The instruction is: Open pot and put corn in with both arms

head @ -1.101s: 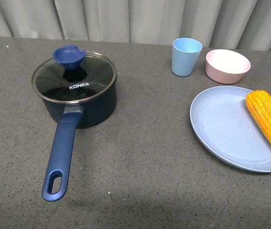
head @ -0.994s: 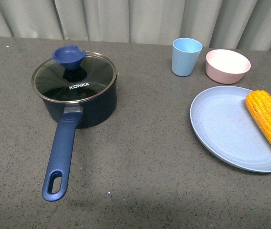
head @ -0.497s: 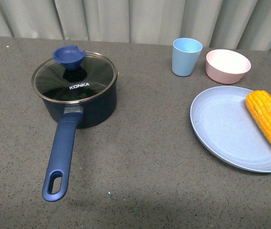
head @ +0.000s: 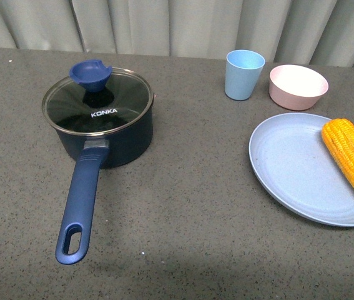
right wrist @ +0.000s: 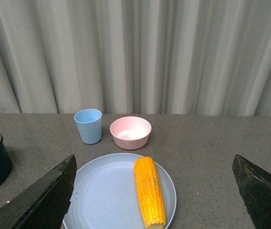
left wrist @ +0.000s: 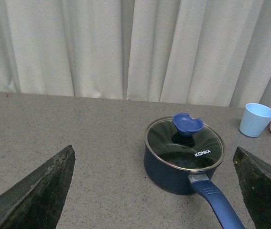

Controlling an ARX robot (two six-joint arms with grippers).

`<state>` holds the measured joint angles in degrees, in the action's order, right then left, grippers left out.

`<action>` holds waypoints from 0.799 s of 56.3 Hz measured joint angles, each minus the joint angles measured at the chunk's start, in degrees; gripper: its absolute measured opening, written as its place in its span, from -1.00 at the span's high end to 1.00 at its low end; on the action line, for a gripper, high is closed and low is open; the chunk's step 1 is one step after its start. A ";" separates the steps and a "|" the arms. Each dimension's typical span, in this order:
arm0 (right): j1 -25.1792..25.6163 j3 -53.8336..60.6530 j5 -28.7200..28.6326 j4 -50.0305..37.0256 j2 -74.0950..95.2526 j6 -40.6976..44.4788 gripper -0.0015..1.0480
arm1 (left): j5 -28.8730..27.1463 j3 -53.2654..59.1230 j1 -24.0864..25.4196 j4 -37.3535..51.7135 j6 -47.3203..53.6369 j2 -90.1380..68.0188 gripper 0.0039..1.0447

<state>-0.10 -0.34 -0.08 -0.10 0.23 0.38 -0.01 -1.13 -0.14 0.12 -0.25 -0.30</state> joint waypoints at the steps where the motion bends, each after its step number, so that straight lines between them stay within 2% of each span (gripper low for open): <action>1: 0.02 0.00 0.00 0.00 0.00 0.00 -0.82 | 0.00 0.00 0.00 0.00 0.00 0.00 -0.88; 45: 0.02 0.00 0.00 0.00 0.00 0.00 -0.82 | 0.00 0.00 0.00 0.00 0.00 0.00 -0.88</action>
<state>-0.08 -0.34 -0.08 -0.10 0.23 0.38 -0.01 -1.13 -0.14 0.12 -0.25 -0.30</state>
